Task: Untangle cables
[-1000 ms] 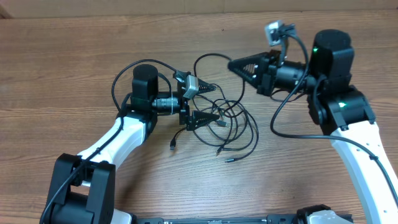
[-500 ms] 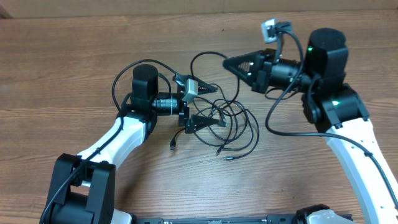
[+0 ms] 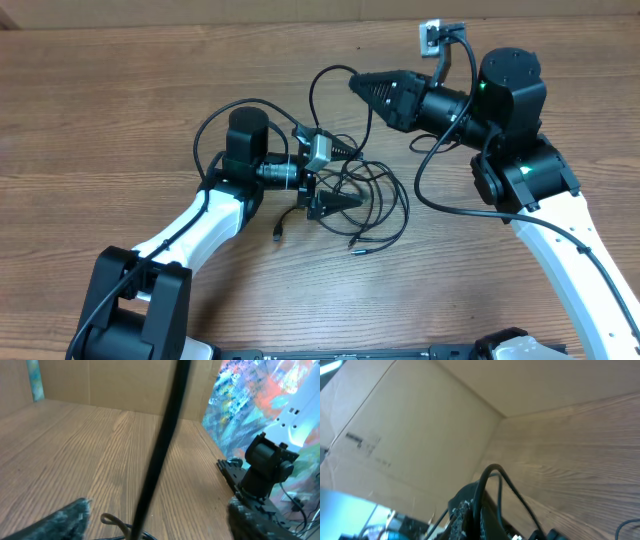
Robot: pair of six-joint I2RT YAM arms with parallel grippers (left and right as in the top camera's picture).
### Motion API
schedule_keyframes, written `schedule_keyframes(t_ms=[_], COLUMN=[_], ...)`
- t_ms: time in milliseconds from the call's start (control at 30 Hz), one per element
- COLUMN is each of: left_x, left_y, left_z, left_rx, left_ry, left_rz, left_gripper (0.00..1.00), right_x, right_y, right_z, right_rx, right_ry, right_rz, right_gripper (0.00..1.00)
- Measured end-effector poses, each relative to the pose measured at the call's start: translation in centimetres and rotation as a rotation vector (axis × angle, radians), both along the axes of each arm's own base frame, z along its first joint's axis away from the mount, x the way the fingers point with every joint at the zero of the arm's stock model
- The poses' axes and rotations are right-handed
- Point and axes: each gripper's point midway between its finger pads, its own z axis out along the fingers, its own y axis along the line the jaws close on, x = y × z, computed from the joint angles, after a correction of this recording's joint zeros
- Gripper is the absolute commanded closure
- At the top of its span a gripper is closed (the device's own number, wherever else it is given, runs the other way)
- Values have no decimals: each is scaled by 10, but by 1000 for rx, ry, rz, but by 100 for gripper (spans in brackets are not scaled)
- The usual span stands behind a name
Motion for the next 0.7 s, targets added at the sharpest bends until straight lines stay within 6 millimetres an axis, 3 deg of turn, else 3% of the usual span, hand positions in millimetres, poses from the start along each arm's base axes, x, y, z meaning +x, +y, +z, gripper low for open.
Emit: schedule_keyframes(t_ms=[67,167,333,533,567,700], left_x=[0,0,-1,-4,-4,-4], left_y=[0,0,-1,-3,-3,-3], left_z=[0,0,0,0,0,0], left_rx=[-1,-1,-1,-1,-1,-2], left_ry=[-2,-3,-7,-8,-10,-14], left_rz=[-2,-3,-5,-15,-15,-16], left_gripper=[27,44,55,84,92,96], right_x=[4,9,12,12,12,10], right_y=[-3,-6,-8,-8,-7,-6], right_z=[-1,0,1,1,1,1], right_rx=[6,23,58,91,93,106], right_ry=[16,38,89,136,139,157], right_rz=[-31,-69,-100,-108,-106,-96], right_gripper=[96,96,96,96,96,96])
